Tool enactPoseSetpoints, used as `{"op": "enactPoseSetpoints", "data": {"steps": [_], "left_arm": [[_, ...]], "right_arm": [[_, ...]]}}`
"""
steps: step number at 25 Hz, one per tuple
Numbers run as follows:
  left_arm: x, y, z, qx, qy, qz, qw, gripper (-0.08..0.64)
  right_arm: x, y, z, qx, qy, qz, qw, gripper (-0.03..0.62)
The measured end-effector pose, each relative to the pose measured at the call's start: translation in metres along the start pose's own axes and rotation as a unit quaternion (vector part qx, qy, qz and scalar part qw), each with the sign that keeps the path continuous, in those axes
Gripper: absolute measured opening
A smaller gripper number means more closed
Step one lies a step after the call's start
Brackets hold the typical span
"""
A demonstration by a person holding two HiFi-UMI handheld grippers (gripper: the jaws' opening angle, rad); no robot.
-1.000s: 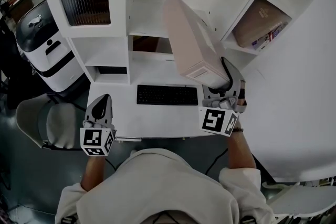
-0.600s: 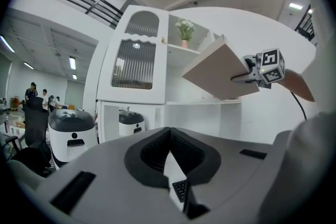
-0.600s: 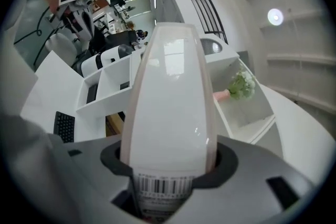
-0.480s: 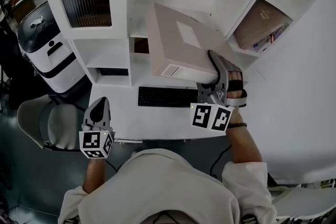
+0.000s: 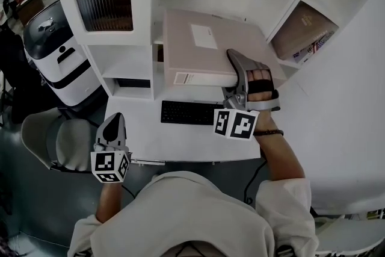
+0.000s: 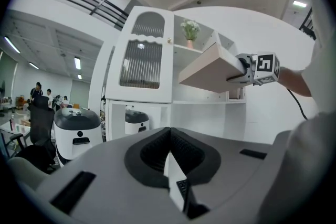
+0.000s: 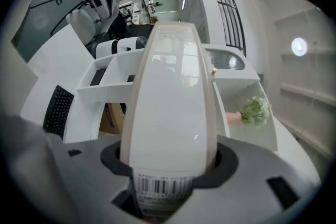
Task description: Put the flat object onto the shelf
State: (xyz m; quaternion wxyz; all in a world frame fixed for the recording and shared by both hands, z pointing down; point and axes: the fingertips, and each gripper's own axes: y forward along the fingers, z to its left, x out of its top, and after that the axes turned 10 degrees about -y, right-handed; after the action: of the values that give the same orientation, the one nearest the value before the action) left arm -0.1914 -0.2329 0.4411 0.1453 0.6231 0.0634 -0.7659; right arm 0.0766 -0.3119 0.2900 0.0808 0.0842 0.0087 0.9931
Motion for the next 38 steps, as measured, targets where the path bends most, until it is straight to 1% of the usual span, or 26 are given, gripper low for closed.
{"op": "enactPoseSetpoints", "data": {"steps": [9,19,30,38], "left_arm": [[-0.003,-0.005,0.013,0.017,-0.003,0.002,0.9999,-0.008],[-0.004,0.000,0.021,0.029,-0.005,0.006,0.9996,-0.008],[-0.004,0.006,0.017,0.034,-0.002,0.008,0.9994,-0.008],[-0.006,0.011,0.014,0.034,-0.003,0.011,0.9993,-0.008]], "right_arm": [[0.003,0.034,0.021,0.024,-0.024,0.004,0.999,0.278],[-0.003,0.079,0.054,0.059,-0.037,0.017,0.997,0.279],[-0.010,0.108,0.072,0.048,-0.039,0.017,0.998,0.291],[-0.008,0.125,0.093,0.075,-0.023,0.003,0.997,0.325]]}}
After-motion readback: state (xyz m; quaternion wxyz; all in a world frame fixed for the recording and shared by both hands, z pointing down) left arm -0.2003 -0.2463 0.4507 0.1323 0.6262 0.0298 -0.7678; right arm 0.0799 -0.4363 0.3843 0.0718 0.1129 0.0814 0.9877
